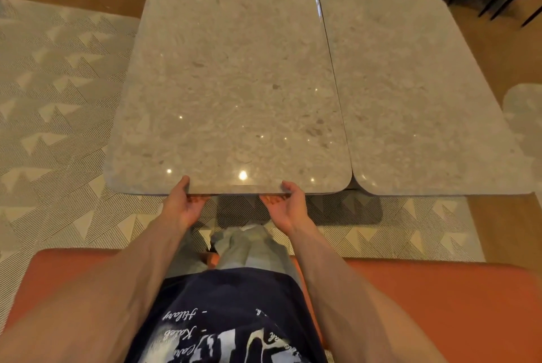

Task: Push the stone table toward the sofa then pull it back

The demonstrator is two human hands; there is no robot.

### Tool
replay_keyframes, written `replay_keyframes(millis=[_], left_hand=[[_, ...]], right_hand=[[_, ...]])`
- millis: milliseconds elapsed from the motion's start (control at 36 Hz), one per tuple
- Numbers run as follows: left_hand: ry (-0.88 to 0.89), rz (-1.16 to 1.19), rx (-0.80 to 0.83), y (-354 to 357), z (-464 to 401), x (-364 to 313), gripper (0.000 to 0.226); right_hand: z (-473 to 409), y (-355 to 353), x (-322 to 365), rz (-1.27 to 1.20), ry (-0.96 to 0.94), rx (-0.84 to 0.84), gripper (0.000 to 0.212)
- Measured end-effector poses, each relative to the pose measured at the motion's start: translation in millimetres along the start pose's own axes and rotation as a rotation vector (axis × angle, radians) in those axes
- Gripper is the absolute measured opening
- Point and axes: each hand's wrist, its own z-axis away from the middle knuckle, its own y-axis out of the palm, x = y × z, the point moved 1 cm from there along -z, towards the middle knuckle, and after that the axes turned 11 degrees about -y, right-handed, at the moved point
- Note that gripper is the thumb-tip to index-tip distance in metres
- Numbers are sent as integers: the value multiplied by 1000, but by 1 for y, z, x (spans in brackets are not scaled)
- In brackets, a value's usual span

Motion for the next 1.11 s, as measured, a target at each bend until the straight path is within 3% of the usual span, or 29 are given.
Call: replay_keyframes(millis=[167, 278, 361, 417, 472, 528, 583, 639, 667, 750, 889, 1111], left_hand=[[-23, 92, 12, 3, 6, -2, 49], [-62, 148, 16, 4, 5, -8, 53], [-83, 152, -23, 9, 10, -13, 55], [-113, -5, -88, 9, 13, -19, 53], [-168, -364, -236, 6, 16, -30, 55], [-146, -816, -401, 3, 19, -49, 55], [-18, -1129, -475, 15, 14, -75, 42], [100, -1275, -466, 41, 11, -96, 32], [142, -1293, -432, 59, 9, -105, 31], [217, -1214, -304, 113, -2, -125, 27], [229, -1198, -87, 175, -3, -154, 19], [190, -1148, 18, 193, -15, -232, 15]], right_hand=[[-2, 3, 1, 12, 14, -30, 9], [-3, 9, 0, 50, 11, -87, 37], [-6, 14, 1, 95, 12, -144, 45], [-8, 22, 1, 139, 10, -188, 47], [-6, 30, 5, 280, 24, -247, 42], [0, 31, 14, 645, 3, -315, 35], [1, 38, 30, 1138, -62, -322, 36], [1, 52, 43, 1533, -115, -297, 36], [-2, 62, 48, 1589, -146, -321, 37], [-19, 99, 55, 1468, -288, -354, 43], [-53, 168, 45, 1167, -391, -203, 34], [-84, 277, 12, 911, -452, -105, 15]])
